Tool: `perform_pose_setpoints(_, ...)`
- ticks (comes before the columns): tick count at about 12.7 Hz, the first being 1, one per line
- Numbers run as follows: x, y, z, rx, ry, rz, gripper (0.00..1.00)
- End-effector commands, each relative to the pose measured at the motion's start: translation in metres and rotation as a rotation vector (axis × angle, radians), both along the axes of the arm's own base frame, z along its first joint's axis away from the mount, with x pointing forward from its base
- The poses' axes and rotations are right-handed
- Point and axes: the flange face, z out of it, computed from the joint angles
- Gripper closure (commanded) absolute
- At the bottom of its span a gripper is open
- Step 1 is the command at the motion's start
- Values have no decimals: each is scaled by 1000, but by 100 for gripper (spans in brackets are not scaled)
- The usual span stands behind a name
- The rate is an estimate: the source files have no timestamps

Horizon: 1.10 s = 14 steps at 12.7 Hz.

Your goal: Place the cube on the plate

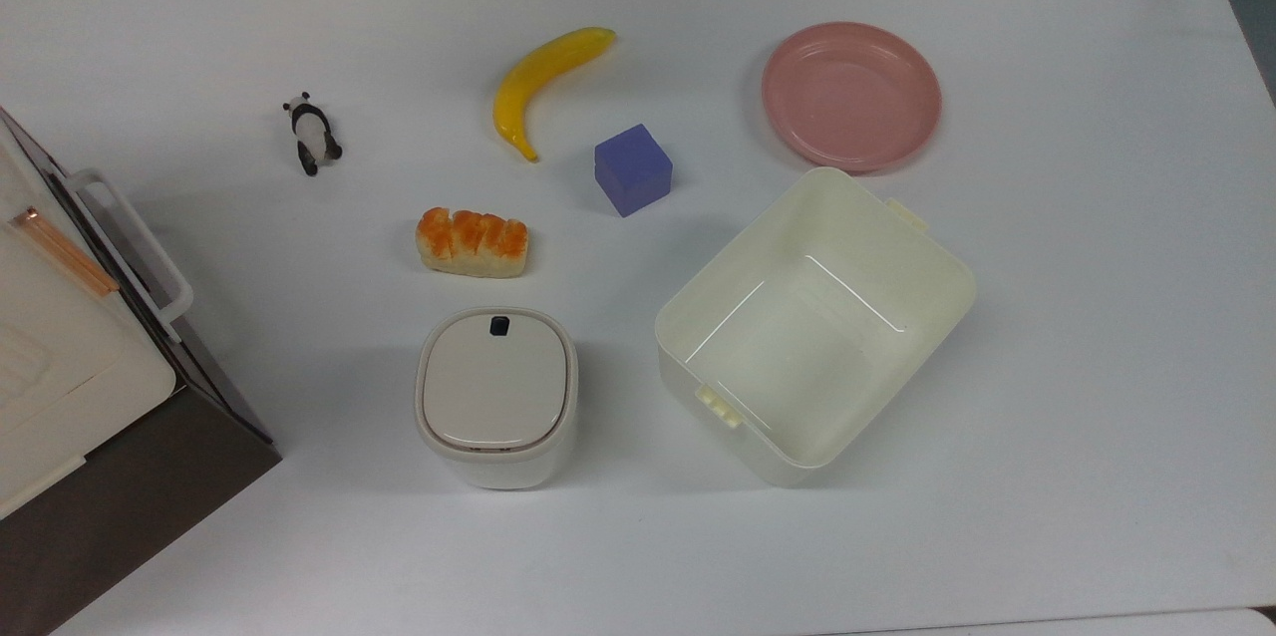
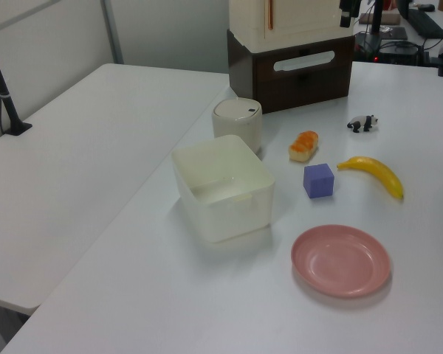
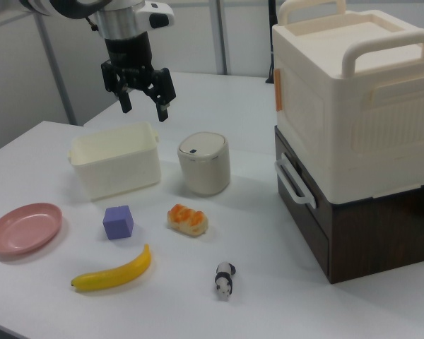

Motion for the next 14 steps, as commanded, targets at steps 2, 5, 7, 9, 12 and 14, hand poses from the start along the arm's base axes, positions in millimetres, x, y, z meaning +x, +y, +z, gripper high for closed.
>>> perform_pose_setpoints(2,-2,2,3,-40,-16,11,0)
perform_pose_setpoints(5,-1,4,4,-36,-23,-73,0)
perform_pose_setpoints(7,-1,4,4,-34,-23,-80,0)
perform_pose_setpoints(9,-1,6,4,-33,-20,-77,0)
perform_pose_setpoints(12,0,14,4,-29,-20,-76,0)
perform_pose_setpoints(14,2,24,3,-26,-23,-125,0)
